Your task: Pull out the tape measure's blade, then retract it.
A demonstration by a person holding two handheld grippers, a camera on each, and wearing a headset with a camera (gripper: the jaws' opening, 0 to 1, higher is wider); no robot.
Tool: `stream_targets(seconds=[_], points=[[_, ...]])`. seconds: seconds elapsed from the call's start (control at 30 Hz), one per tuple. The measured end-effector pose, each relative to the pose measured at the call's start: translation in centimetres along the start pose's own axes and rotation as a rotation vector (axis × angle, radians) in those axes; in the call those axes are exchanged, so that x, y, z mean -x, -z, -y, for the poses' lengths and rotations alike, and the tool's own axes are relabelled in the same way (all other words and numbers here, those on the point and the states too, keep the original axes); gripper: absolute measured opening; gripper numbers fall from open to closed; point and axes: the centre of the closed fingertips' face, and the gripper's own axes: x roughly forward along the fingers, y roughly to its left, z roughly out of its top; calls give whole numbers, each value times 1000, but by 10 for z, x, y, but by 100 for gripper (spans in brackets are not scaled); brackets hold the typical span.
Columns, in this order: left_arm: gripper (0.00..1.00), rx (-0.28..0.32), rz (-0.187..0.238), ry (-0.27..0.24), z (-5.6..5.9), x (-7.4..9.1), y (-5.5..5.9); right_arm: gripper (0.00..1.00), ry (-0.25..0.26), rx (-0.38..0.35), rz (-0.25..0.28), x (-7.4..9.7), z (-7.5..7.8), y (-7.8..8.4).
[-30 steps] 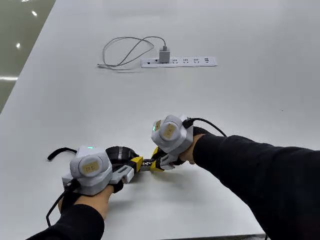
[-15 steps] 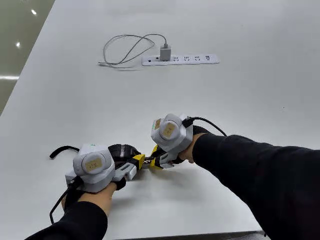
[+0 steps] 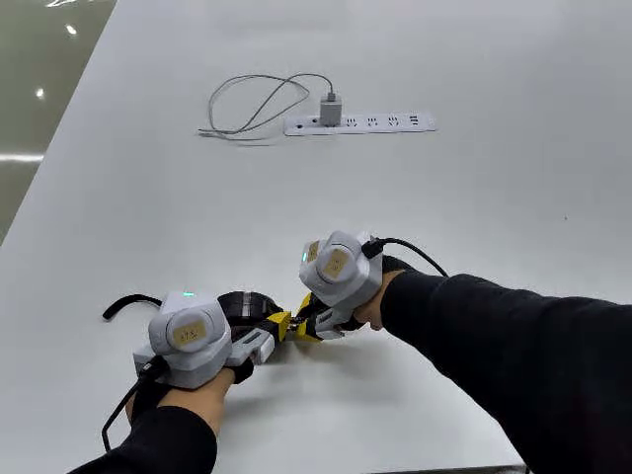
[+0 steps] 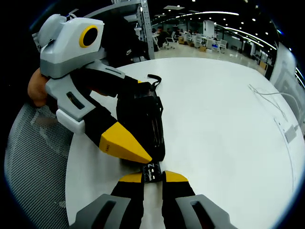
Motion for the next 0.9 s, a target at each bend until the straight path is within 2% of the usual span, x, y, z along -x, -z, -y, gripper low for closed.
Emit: stream_targets(seconds=[0.07,0.3,0.9], points=[[59,0,-1,1,0,0,0,10,-1,-14,4,-1,0,-1],[59,0,-2,2,0,0,0,10,-10,18,7,-4,-1,-5],[59,0,-2,5,0,1,-1,11,-15,41,4,-5,-3,-9]])
